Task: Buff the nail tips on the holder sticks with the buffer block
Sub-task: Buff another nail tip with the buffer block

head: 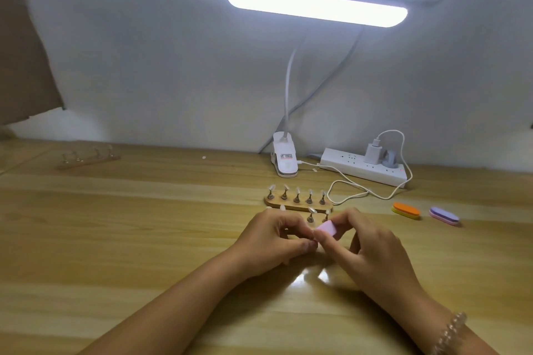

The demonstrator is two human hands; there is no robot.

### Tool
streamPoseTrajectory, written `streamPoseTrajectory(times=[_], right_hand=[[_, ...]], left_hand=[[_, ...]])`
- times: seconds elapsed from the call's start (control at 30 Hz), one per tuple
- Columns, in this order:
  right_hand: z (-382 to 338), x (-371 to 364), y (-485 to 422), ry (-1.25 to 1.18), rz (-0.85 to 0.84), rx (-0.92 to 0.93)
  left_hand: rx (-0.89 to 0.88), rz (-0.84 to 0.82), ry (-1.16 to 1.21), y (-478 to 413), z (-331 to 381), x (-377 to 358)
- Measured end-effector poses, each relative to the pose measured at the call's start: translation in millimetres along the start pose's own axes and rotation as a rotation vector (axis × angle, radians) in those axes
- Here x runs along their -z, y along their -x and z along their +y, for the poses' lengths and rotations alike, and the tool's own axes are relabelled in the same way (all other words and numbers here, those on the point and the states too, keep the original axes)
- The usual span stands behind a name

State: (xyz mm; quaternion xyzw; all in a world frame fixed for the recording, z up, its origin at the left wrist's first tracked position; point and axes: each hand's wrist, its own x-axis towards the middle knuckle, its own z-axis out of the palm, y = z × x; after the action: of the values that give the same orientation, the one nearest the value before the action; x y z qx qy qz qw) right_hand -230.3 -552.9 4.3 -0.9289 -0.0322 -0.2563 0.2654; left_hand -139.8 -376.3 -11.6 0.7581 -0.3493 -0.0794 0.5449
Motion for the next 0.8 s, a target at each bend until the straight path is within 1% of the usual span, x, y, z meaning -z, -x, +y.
streamPoseTrajectory(times=[0.1,0.27,0.37,0.43,0.5,0.57,0.63,0.73,0.8], right_hand=[[-7.8,-1.5,6.7,0.045,-0.021,0.078],[-1.3,1.1,0.2,-0.025,0.000,-0.021],[-6.2,-0.5,4.5,0.040,-0.013,0.052],[-9.0,-1.3,6.6,0.037,-0.046,0.083],[-7.2,0.5,3.5,-0.043,-0.046,0.020],[-1.1,0.9,-0.3,-0.069,-0.007,-0.033],[-1.4,-0.9,1.5,-0.023,-0.006,-0.003],[-9.0,-4.3,7.7,0.068,-0.034,0.103],[-9.2,-1.8,5.6,0.035,-0.021,0.064]], left_hand=[[0.006,-0.001,0.002,0.1,-1.2,-0.1],[0.003,0.015,0.015,-0.2,-0.9,0.3],[0.004,0.020,0.021,0.1,-1.2,0.3],[-0.002,0.020,0.021,0.3,-1.5,0.2],[-0.003,0.021,0.026,0.1,-1.6,0.0],[-0.002,0.017,0.035,-0.3,-1.6,0.0],[-0.001,0.007,0.044,-0.5,-2.0,-0.3],[0.001,-0.007,0.039,-0.7,-3.5,-0.3],[0.003,-0.007,0.048,-0.8,-4.2,-0.3]])
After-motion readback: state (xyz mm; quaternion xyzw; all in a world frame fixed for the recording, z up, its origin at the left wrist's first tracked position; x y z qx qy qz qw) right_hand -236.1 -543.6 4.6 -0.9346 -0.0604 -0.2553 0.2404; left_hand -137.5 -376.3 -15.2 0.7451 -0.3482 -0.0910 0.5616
